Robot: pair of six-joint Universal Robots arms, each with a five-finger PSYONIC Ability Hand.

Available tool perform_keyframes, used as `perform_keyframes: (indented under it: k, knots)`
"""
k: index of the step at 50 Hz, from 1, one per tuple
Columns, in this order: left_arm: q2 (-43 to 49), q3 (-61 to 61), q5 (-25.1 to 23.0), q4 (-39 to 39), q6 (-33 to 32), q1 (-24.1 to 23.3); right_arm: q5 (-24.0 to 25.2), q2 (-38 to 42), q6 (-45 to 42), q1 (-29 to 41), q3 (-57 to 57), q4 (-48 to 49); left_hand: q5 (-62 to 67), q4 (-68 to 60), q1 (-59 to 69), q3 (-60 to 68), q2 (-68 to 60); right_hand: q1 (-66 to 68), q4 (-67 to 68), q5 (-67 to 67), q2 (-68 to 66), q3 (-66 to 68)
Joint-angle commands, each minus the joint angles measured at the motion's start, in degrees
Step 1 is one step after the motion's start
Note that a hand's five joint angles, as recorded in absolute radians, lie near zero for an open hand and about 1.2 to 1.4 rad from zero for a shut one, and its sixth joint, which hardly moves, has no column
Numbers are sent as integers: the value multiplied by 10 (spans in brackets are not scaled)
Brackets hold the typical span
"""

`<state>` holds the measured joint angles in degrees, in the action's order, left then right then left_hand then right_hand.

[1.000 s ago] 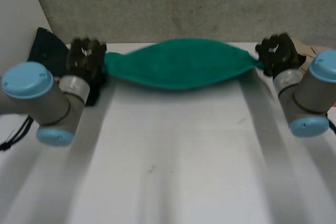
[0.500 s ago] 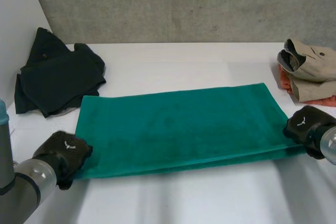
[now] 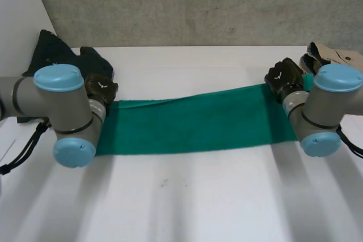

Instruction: Fold the laundry.

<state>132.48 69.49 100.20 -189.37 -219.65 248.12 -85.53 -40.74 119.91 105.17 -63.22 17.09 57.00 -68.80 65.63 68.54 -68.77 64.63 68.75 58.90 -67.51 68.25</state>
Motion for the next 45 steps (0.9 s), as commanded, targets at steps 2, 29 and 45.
perform_keyframes:
  k: [2, 29, 45]
  knots:
    - [66, -92, 34, 2, -2, 1, 9, 104, 0, 6, 128, -3, 130, -112, 144, 115, -112, 154, 112, 111, -125, 118]
    - [-106, 34, 9, 1, 51, -27, 94, -123, 254, -75, -24, -192, -570, 588, -556, -585, 588, -546, -588, -589, 575, -582]
    - [-188, 171, -87, -6, 176, -11, 132, -106, 261, -140, -109, -248, -568, 586, -554, -583, 586, -339, -380, -381, 367, -375]
